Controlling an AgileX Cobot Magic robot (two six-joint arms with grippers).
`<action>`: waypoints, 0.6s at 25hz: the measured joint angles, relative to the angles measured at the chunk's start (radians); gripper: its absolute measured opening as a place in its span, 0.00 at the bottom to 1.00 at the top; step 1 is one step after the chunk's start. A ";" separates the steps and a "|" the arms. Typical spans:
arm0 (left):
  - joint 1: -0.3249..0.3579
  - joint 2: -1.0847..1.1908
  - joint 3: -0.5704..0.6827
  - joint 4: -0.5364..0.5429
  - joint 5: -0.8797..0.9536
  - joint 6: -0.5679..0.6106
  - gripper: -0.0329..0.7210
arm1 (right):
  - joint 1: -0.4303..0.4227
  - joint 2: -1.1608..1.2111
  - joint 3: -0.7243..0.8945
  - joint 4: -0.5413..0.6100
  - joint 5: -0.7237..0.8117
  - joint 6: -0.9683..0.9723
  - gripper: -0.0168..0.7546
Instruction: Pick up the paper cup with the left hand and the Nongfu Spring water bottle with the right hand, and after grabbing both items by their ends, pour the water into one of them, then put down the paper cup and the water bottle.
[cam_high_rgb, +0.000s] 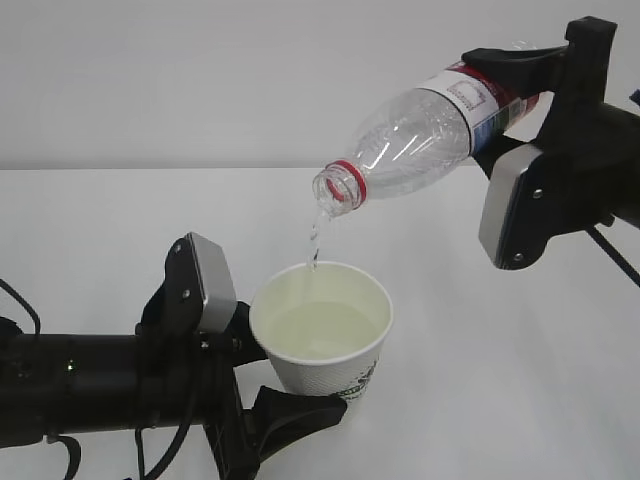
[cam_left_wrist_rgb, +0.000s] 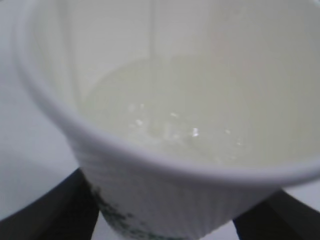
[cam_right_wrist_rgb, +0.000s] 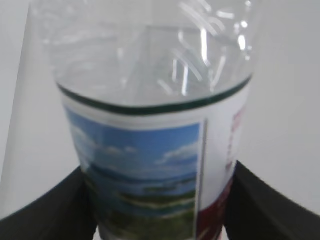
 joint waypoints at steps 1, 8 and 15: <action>0.000 0.000 0.000 0.000 0.000 0.000 0.78 | 0.000 0.000 0.000 0.000 0.000 0.000 0.67; 0.000 0.000 0.000 0.000 0.000 0.000 0.78 | 0.000 0.000 0.000 0.000 0.000 0.000 0.67; 0.000 0.000 0.000 0.000 0.000 0.000 0.78 | 0.000 0.000 0.000 0.000 -0.001 -0.002 0.67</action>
